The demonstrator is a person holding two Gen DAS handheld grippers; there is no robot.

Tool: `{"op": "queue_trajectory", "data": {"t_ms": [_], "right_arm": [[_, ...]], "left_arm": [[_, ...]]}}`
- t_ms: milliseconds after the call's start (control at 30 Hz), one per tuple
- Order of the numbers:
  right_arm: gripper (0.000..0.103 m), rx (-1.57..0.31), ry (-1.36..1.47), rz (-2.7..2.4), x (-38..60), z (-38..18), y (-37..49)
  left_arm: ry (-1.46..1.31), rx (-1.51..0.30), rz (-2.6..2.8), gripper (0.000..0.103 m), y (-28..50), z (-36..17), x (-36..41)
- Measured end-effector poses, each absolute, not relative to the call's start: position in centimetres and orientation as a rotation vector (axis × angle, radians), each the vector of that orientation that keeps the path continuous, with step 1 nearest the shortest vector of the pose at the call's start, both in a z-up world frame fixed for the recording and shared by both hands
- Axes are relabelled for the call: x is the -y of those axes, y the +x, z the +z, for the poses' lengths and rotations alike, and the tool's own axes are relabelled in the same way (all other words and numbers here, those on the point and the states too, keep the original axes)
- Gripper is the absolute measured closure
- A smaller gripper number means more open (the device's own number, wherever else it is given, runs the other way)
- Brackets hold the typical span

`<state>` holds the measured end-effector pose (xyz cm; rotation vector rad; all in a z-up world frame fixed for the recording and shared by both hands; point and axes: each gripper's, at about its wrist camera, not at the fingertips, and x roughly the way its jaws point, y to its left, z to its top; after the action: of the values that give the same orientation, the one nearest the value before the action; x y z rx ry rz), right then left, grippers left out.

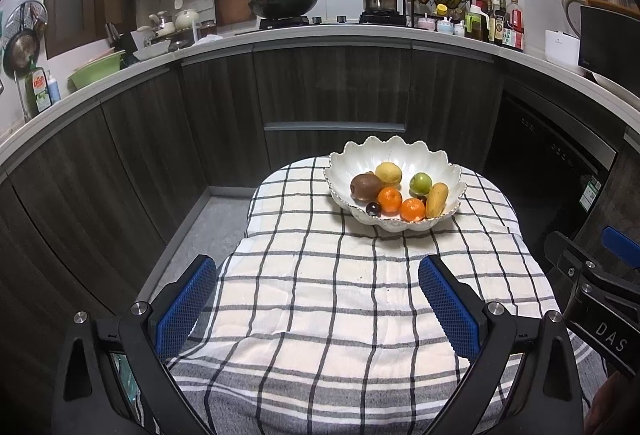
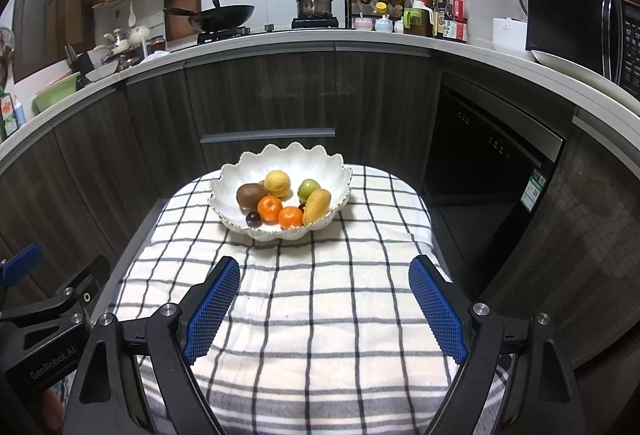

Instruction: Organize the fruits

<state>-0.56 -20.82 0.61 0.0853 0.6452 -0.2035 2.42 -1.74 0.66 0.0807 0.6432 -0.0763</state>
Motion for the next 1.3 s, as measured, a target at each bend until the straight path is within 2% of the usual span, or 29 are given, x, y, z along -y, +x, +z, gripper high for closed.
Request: {"op": "queue_trajectory", "data": {"t_ms": [1300], "right_arm": [[0.016, -0.661, 0.089, -0.209, 21.15, -0.03, -1.40]], "left_arm": [[0.089, -0.649, -0.082, 0.000, 1.65, 0.27, 1.90]]}}
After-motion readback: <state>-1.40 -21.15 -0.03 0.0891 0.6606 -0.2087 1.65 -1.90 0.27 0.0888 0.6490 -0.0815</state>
